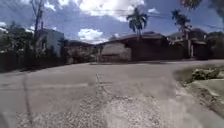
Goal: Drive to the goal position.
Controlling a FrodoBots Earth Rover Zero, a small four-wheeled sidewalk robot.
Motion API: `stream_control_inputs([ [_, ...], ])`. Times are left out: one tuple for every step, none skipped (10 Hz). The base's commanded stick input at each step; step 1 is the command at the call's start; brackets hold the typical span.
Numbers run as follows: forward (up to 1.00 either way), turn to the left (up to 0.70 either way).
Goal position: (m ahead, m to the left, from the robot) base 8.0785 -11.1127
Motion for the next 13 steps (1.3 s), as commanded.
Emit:
stream_control_inputs([
  [0.70, -0.35],
  [0.70, -0.35],
  [0.70, -0.35],
  [0.70, -0.35],
  [0.70, -0.35],
  [0.70, -0.35],
  [0.70, -0.35],
  [0.70, -0.35],
  [0.70, -0.35],
  [0.70, -0.03],
  [0.70, 0.00],
  [0.70, 0.00],
  [0.70, 0.00],
])
